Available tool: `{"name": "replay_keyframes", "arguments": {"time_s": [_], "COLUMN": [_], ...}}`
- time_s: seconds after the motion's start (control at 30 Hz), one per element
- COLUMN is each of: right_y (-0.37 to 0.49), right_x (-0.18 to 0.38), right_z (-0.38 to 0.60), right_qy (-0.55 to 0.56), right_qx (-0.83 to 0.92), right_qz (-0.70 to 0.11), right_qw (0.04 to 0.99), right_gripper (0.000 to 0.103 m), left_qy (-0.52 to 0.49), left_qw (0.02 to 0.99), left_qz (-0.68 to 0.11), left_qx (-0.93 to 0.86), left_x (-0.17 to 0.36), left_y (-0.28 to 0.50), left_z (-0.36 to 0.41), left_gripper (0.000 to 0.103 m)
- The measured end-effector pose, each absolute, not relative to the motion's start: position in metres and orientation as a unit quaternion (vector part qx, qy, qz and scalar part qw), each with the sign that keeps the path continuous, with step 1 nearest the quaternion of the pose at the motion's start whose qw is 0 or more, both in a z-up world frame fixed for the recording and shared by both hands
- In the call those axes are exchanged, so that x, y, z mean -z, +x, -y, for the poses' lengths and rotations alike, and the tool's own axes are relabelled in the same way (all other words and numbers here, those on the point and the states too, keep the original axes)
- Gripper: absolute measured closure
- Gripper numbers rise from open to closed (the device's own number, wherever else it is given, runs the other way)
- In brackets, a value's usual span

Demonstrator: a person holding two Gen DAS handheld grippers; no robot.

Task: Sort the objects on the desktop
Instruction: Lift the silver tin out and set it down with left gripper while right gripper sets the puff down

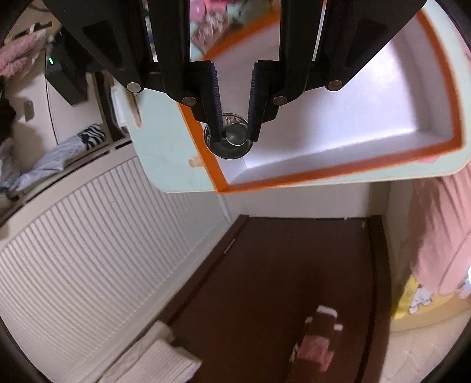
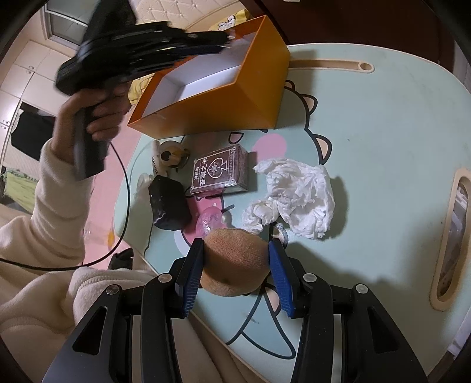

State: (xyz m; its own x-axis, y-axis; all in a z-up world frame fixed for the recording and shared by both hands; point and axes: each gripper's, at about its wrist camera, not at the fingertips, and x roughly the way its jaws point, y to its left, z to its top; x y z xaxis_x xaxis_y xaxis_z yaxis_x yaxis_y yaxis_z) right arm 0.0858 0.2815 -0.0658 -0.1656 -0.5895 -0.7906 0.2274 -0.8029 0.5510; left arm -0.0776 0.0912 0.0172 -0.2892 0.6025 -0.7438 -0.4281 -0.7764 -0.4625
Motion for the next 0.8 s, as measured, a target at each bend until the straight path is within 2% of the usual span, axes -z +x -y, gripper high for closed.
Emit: {"name": "replay_keyframes", "arguments": {"time_s": [0.23,0.47,0.6,0.8], "right_y": [0.09,0.093,0.095,0.097], "right_x": [0.066,0.064,0.057,0.048], "right_z": [-0.278,-0.273,-0.263,-0.241], "right_qy": [0.584,0.574,0.56,0.525], "right_qx": [0.755,0.772,0.799,0.841], "right_qz": [0.151,0.15,0.106,0.011], "right_qw": [0.258,0.228,0.193,0.131], "right_gripper": [0.056,0.056,0.056,0.056], "left_qy": [-0.49,-0.522,-0.527,-0.513], "left_qw": [0.307,0.298,0.3,0.293], "left_qz": [0.09,0.095,0.072,0.02], "left_qx": [-0.811,-0.793,-0.792,-0.807], "left_x": [-0.031,0.002,0.021,0.046], "left_y": [0.002,0.086,0.116,0.122], "left_z": [-0.027,0.013,0.007,-0.02], "left_gripper": [0.087,0.087,0.087,0.087]}}
